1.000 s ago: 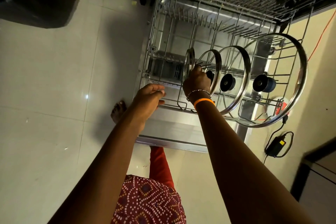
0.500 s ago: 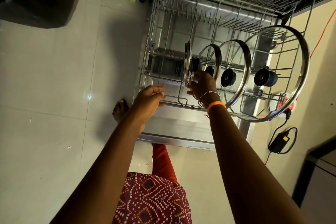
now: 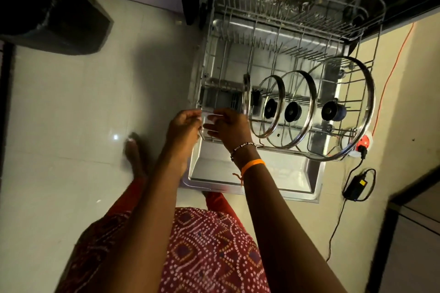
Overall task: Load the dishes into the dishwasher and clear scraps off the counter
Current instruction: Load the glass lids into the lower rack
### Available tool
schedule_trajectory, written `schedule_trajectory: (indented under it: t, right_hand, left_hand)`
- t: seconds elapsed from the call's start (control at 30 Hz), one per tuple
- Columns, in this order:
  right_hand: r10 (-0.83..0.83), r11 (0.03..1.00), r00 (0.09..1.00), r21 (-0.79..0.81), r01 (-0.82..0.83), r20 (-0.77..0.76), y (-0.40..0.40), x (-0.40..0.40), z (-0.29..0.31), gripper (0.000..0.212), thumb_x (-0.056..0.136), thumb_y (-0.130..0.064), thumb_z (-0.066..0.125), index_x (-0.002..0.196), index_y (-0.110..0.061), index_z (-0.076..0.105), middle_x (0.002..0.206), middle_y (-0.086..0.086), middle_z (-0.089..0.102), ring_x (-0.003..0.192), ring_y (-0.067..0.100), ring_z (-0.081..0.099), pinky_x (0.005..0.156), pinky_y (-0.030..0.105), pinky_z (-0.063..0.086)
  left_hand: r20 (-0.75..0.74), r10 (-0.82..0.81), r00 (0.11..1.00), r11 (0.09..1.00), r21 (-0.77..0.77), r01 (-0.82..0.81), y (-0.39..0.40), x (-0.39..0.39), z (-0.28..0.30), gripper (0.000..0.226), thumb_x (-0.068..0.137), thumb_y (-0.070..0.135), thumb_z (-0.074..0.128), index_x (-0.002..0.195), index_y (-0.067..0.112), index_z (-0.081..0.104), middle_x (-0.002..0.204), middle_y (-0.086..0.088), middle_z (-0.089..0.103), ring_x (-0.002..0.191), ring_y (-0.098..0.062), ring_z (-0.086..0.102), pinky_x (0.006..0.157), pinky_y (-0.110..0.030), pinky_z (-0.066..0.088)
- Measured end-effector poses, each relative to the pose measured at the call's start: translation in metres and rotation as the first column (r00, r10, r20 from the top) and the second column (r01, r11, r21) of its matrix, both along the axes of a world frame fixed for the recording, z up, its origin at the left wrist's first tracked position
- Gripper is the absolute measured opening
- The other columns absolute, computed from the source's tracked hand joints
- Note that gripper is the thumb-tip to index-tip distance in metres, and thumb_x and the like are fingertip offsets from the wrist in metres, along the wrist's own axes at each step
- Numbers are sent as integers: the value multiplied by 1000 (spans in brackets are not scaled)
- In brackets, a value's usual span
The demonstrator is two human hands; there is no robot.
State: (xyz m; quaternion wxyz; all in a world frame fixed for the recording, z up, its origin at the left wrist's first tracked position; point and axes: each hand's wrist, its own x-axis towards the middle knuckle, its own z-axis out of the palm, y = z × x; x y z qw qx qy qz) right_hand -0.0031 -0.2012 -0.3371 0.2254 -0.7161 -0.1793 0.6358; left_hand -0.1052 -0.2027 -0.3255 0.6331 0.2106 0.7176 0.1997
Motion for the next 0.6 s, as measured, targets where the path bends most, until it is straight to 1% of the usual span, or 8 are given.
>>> schedule_trajectory:
  t: [0.07,0.13,0.17,0.27,0.37,0.47,0.53,0.6]
  right_hand:
    - [1,1000,1000,-6,-1,-31,12,-24,12,29,92,12,35,118,14,48,115,35,57,81,29,70,50,15,49]
    - [7,1000,999,4,-7,-36,27,-56,23,29,92,12,34,117,14,48,103,32,59,51,4,65,49,17,48]
    - [4,1000,999,15,-4,-35,35,-70,29,29,92,12,34,116,14,48,97,26,60,45,0,61,49,17,48]
    - [-20,999,998,37,22,-60,64,-135,64,29,91,12,33,114,8,51,83,15,59,42,0,60,46,14,47]
    - [6,995,993,96,5,-118,96,-207,105,30,92,11,32,118,9,48,84,15,59,43,2,61,47,13,48]
    - [64,988,976,152,-33,-206,127,-286,155,25,93,10,35,110,3,51,76,11,59,46,4,63,50,15,49]
    - [129,977,960,195,-80,-250,146,-332,192,21,93,9,36,96,-2,54,72,7,63,46,4,64,53,17,51]
    - [219,958,942,241,-157,-255,166,-379,227,22,95,6,35,97,-2,56,74,4,67,47,5,63,53,16,51]
  left_hand:
    - [-12,60,998,998,8,-60,3,-24,8,22,96,10,44,110,21,56,106,0,58,101,-19,55,76,-23,45]
    - [-14,114,993,993,4,-114,10,-55,22,26,95,9,44,117,16,57,109,-2,59,100,-19,56,75,-23,45]
    - [1,145,989,989,1,-145,15,-70,29,28,95,7,44,119,13,56,105,-2,60,96,-19,57,74,-22,46]
    - [41,197,979,980,6,-198,37,-140,65,31,95,2,41,124,7,53,91,5,58,85,-13,56,75,-21,45]
    - [60,222,973,973,41,-225,61,-222,106,32,96,3,40,125,6,52,109,-5,57,100,-19,55,87,-28,45]
    - [47,283,958,951,114,-286,87,-306,155,30,96,4,37,121,7,54,109,-8,57,99,-21,55,80,-24,45]
    - [54,336,940,927,161,-340,103,-349,188,26,96,5,38,114,11,55,99,-6,60,91,-19,57,78,-24,44]
    - [76,395,916,891,210,-402,119,-387,219,21,95,6,40,109,15,54,88,0,59,80,-13,56,76,-24,43]
